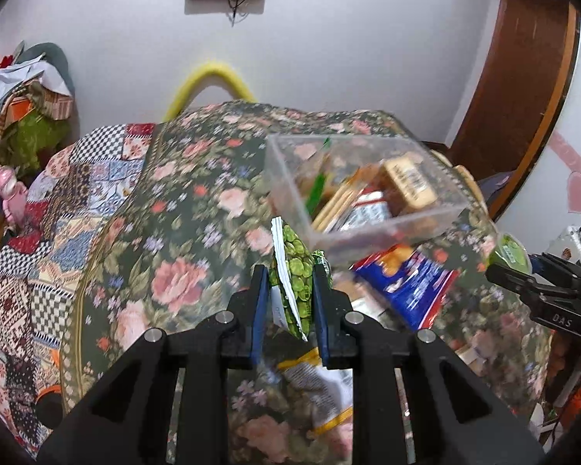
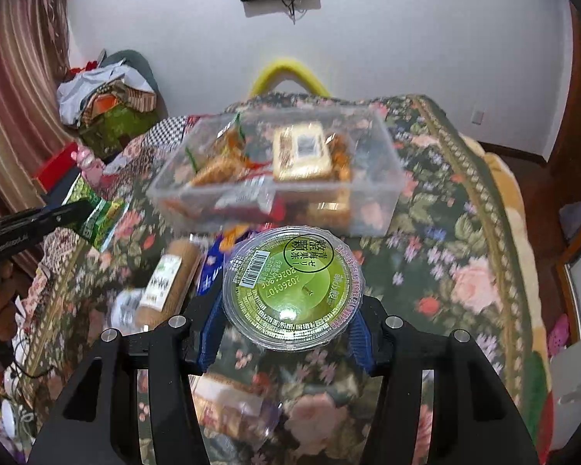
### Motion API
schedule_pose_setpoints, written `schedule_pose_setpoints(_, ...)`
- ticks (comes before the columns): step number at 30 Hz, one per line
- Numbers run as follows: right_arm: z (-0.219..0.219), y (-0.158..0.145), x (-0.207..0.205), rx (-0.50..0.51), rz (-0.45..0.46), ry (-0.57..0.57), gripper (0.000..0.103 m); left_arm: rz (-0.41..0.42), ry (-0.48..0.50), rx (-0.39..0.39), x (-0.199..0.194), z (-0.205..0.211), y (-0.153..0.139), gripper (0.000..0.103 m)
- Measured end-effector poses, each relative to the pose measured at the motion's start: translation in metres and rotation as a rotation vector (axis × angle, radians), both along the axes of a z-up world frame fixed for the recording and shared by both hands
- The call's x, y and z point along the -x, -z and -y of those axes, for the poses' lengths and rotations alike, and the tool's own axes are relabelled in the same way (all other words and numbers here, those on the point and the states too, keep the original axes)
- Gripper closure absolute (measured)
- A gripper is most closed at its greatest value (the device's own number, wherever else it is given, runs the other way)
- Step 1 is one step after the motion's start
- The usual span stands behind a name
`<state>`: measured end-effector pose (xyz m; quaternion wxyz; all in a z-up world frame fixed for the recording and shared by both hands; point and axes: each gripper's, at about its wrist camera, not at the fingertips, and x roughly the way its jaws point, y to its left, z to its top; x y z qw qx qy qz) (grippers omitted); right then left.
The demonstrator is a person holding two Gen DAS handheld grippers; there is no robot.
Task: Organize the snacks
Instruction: 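Lower the pea bag and jelly cup into the clear box and open both tools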
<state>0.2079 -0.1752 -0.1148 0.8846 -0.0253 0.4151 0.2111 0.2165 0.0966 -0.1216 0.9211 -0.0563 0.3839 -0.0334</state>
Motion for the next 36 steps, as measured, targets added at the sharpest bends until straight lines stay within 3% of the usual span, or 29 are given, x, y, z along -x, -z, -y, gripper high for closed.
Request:
schedule_pose_setpoints(17, 0.0, -0.033, -0.054, 0.006, 0.124, 0.034, 0.052, 0.054, 0.053, 0.062, -0.075, 0.044, -0.025, 0.082)
schedule_pose_setpoints(36, -0.007, -0.007, -0.134, 0.04, 0.125, 0.053, 0.052, -0.021, 0.036, 0.091, -0.184, 0.061, 0.011, 0.082)
